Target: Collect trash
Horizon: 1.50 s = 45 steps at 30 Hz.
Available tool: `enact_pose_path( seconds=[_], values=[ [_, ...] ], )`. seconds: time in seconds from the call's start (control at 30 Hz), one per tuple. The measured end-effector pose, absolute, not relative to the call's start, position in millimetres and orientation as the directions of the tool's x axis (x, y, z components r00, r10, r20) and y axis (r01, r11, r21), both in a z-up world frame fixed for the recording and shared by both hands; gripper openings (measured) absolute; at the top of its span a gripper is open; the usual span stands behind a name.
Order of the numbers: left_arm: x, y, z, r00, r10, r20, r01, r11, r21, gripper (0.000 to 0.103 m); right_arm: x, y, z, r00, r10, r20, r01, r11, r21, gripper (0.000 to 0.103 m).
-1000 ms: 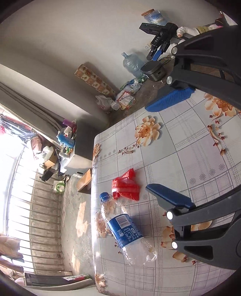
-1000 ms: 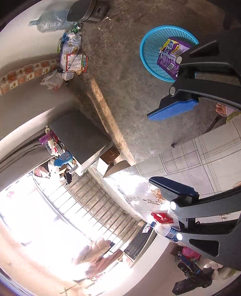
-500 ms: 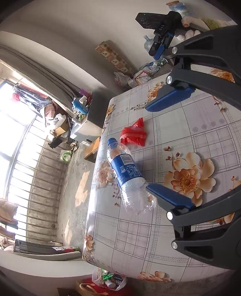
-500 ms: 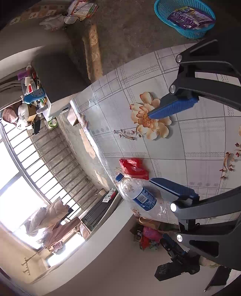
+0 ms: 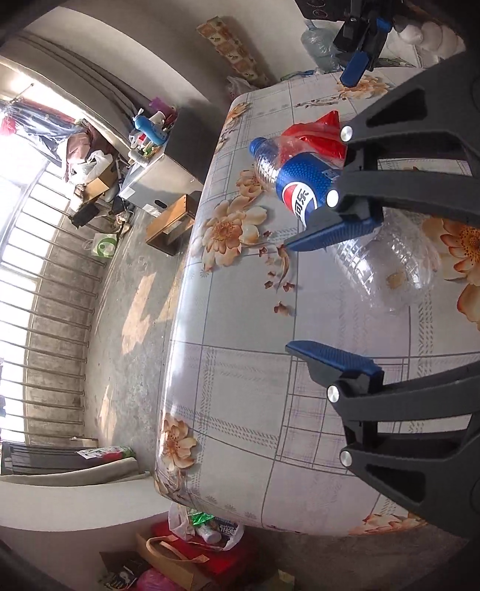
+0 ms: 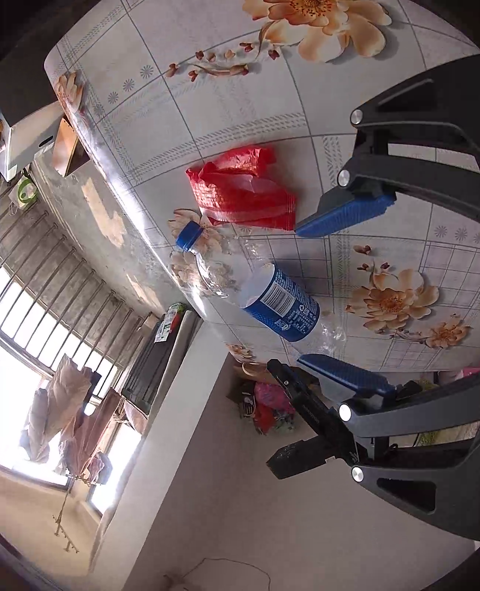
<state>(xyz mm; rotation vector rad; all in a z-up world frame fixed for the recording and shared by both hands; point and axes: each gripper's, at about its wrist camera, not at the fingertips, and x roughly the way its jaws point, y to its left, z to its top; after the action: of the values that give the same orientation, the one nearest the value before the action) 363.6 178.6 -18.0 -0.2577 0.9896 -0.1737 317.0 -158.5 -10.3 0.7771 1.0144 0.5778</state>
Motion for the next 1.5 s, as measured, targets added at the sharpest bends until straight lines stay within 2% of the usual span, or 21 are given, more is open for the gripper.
enact_pose_path(
  seconds=[0.07,0.3,0.6,0.77,1.17,1.37,1.5],
  values=[
    [367.5,183.9,-36.7,0.476,-0.311,-0.823,0.027,0.94,-0.34,0.034,331.1,-140.6,-19.6,0.404,0.744,-0.532,-0.052,0.599,0.799,0.065],
    [346.4,173.2,-56.7,0.396,-0.455,-0.798,0.084,0.883,-0.462,0.032,361.3,-106.0,-56.1,0.345,0.725,-0.596,0.043,0.622,0.782,0.065],
    [333.9,135.4,-63.4,0.354,-0.503,-0.789,0.151,0.863,-0.483,0.027,352.8,-106.9,-66.2,0.344,0.753,-0.561,0.042,0.585,0.81,0.058],
    [327.3,114.6,-58.5,0.346,-0.539,-0.768,0.188,0.842,-0.506,0.027,345.5,-122.8,-62.5,0.352,0.788,-0.506,0.036,0.529,0.848,0.056],
    [326.6,41.9,-16.2,0.344,-0.581,-0.738,0.315,0.812,-0.492,0.022,319.8,-188.8,-15.0,0.493,0.764,-0.416,-0.082,0.517,0.852,0.056],
    [340.0,-14.9,-12.4,0.31,-0.613,-0.727,0.396,0.779,-0.487,0.022,313.8,-245.9,-6.1,0.577,0.694,-0.431,-0.087,0.576,0.813,0.056],
    [346.7,-49.3,-29.0,0.262,-0.624,-0.736,0.428,0.759,-0.491,0.022,315.5,-271.2,-14.4,0.598,0.626,-0.5,-0.05,0.652,0.756,0.056]
  ],
)
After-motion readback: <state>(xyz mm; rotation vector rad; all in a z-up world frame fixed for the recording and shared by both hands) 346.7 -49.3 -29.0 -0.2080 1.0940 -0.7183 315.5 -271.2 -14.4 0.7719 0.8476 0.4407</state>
